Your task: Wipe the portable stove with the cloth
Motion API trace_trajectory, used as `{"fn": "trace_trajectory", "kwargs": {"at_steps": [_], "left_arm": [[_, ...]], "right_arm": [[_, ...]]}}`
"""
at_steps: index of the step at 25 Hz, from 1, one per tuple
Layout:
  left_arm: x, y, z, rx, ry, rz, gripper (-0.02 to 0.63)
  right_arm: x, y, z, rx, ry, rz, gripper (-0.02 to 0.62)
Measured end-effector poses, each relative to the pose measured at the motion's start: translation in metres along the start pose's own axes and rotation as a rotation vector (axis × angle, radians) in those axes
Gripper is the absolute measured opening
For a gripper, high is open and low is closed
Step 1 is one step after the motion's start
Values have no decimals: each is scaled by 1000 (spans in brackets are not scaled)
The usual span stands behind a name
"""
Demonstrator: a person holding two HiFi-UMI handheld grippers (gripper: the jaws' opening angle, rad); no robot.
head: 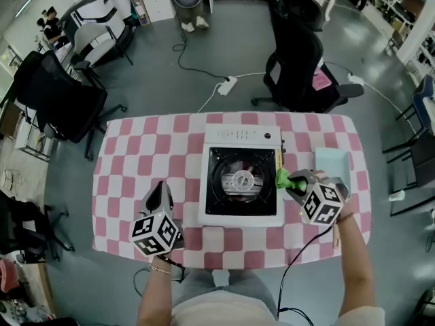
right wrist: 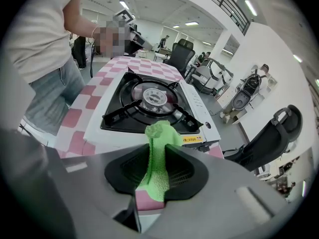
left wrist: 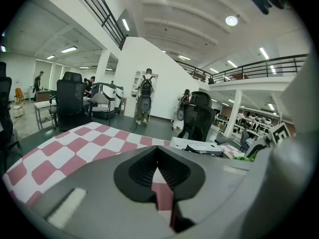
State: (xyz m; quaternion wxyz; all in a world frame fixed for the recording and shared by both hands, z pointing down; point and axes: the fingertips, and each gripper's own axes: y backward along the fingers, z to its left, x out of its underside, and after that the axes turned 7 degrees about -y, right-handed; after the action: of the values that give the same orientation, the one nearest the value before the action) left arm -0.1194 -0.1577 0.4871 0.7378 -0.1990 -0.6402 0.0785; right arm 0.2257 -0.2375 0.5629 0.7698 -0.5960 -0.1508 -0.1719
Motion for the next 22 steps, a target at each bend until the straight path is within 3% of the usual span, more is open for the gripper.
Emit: {"fn": "trace_trajectory", "kwargs": {"at_steps": [22], "left_arm": [[1, -6, -12, 85, -15, 16, 0]], "right_arm": [[3, 13, 37, -9, -39, 16, 94]]}}
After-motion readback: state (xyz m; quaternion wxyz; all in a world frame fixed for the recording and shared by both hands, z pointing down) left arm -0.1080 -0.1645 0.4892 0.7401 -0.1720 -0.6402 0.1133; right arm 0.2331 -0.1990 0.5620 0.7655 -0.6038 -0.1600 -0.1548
